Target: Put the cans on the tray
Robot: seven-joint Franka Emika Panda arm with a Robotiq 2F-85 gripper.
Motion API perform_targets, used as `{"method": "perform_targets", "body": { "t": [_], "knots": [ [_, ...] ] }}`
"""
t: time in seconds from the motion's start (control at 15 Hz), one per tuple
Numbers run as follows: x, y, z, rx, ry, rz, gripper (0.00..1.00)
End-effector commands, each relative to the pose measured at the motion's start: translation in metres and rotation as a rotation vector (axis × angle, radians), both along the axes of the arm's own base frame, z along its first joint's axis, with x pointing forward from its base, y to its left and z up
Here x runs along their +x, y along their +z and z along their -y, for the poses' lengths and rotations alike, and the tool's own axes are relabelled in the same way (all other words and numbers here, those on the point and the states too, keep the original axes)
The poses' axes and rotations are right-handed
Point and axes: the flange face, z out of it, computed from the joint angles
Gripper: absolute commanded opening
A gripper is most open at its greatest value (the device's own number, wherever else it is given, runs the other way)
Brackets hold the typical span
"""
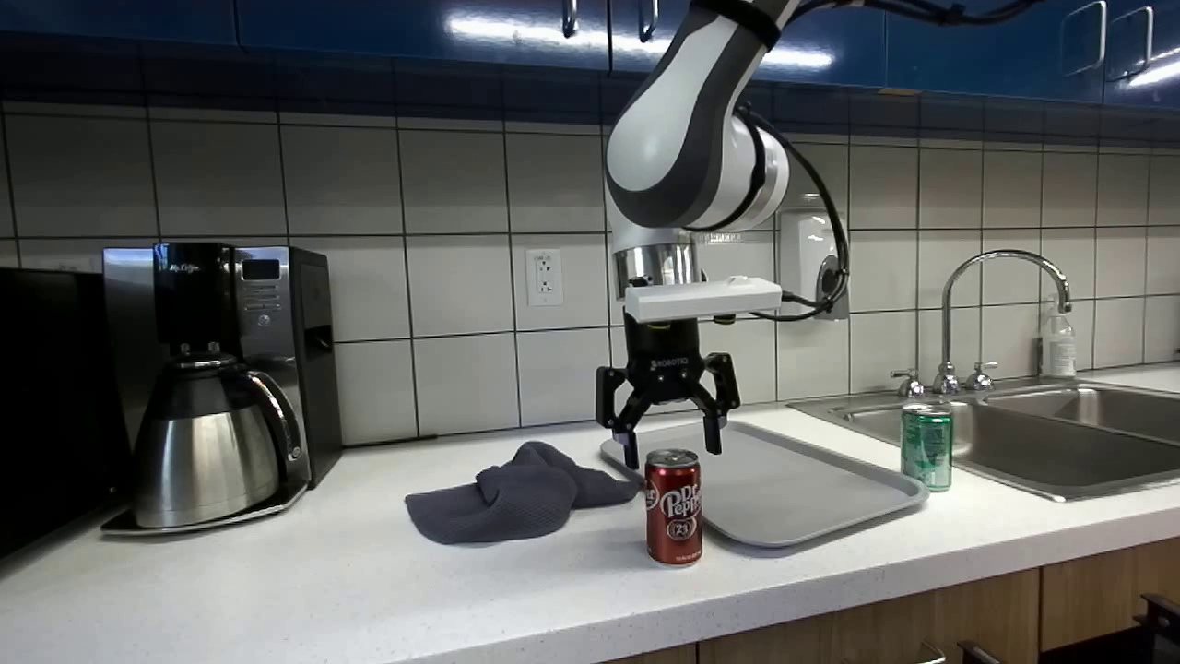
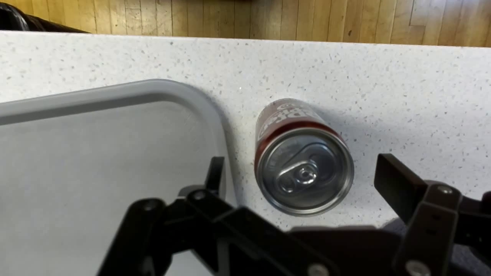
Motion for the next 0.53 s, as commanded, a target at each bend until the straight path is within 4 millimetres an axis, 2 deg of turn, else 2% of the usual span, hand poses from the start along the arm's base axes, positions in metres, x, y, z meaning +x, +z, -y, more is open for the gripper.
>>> {"method": "perform_targets", "body": {
  "t": [0.0,0.47],
  "knots": [
    [0.003,-0.006,-0.004,-0.009,-0.006,0.016,1.0],
    [0.0,-0.022,-0.005,-0.006,-0.001,-0.003,1.0]
  ]
}}
